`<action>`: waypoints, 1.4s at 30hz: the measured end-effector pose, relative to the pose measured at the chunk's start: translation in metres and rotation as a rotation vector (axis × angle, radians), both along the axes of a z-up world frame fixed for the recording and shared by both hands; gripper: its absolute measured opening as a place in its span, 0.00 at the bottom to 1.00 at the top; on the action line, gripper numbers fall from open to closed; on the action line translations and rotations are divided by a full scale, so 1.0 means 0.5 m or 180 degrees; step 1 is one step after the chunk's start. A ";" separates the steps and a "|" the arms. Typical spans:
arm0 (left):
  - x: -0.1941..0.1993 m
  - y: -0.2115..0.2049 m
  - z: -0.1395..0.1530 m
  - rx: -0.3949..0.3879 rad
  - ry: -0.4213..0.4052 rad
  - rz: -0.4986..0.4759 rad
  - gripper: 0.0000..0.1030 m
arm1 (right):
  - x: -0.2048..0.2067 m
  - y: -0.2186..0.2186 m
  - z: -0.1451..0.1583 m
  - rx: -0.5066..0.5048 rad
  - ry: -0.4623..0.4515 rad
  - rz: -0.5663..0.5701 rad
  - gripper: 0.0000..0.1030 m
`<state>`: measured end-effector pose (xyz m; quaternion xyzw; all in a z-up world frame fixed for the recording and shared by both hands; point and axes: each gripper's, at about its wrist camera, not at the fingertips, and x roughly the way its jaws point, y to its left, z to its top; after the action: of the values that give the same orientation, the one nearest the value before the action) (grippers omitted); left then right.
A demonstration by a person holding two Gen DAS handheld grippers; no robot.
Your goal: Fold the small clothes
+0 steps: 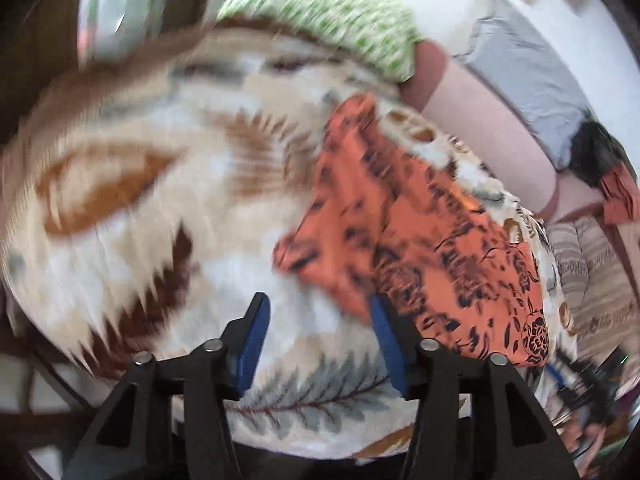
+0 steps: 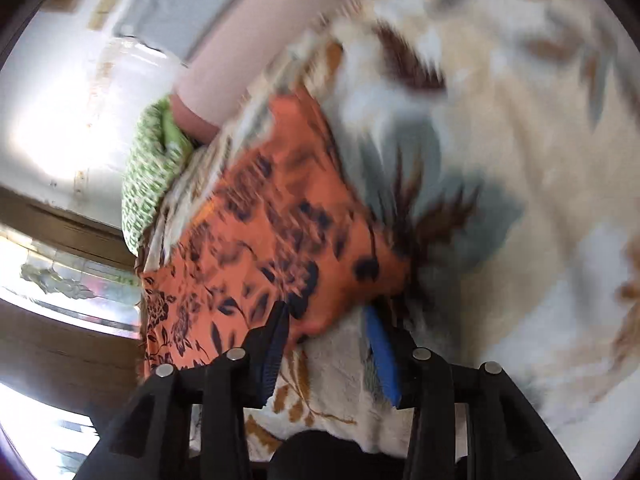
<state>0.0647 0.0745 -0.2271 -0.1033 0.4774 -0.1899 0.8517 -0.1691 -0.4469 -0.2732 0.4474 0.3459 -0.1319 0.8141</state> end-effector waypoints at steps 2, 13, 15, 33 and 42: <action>-0.001 -0.010 0.030 0.0137 -0.0202 0.0007 0.62 | 0.015 0.018 0.045 -0.0160 -0.0192 0.0032 0.43; 0.139 -0.057 -0.120 0.0256 0.0420 0.0215 0.73 | 0.160 0.039 -0.057 -0.0305 0.0139 0.0096 0.33; 0.137 -0.037 -0.105 0.0152 0.0385 0.0265 0.73 | 0.151 0.021 -0.060 -0.0096 -0.0012 0.0078 0.29; 0.491 -0.248 -0.134 0.0535 0.0248 0.0325 0.77 | 0.416 -0.255 -0.116 -0.0001 -0.0018 -0.0657 0.22; 0.388 -0.140 -0.088 -0.0084 0.0004 0.0537 0.77 | 0.338 -0.154 -0.028 0.0025 -0.0642 -0.0330 0.26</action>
<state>0.2585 0.0044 -0.2714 -0.1544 0.4649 -0.1238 0.8630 -0.0001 -0.5237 -0.2871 0.4788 0.2392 -0.1268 0.8351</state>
